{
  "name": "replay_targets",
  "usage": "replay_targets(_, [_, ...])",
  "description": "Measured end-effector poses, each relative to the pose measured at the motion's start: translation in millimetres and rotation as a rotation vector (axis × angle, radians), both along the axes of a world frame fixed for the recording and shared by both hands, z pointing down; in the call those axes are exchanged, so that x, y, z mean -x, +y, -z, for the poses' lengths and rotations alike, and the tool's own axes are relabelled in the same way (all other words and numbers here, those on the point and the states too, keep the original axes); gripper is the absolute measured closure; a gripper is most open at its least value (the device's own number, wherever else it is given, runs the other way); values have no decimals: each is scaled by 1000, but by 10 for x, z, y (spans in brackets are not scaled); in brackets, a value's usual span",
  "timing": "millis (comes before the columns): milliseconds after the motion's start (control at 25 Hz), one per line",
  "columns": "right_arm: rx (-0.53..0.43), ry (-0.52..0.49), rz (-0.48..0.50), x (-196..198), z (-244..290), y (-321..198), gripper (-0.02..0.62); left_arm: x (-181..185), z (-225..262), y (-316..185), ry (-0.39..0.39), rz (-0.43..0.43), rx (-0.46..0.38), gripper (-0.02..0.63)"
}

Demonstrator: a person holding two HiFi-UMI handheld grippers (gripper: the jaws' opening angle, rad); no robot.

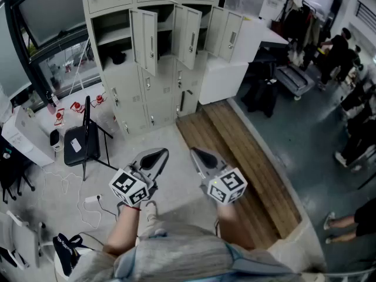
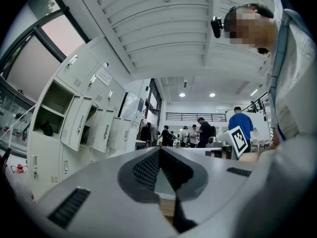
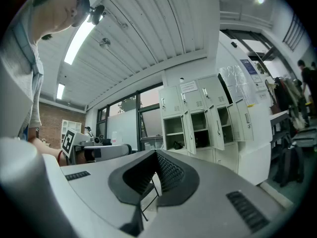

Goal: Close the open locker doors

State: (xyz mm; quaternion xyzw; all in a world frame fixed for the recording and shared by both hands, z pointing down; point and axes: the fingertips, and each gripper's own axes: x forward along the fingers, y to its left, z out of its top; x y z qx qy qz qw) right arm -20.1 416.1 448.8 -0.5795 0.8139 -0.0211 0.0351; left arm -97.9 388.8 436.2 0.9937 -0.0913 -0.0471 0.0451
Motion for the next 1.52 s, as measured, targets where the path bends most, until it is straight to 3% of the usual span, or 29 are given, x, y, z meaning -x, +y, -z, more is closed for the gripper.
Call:
replay_targets(800, [24, 14, 11, 77, -57, -217, 592, 37, -125, -224, -11, 8, 30, 603])
replay_targets(1040, [-30, -25, -9, 26, 26, -217, 592, 52, -161, -245, -18, 6, 29, 603])
replay_targets(1240, [-24, 20, 6, 47, -21, -228, 592, 38, -209, -274, -19, 22, 36, 603])
replay_targets(1520, [-19, -13, -3, -64, -29, -262, 591, 41, -252, -276, -27, 39, 50, 603])
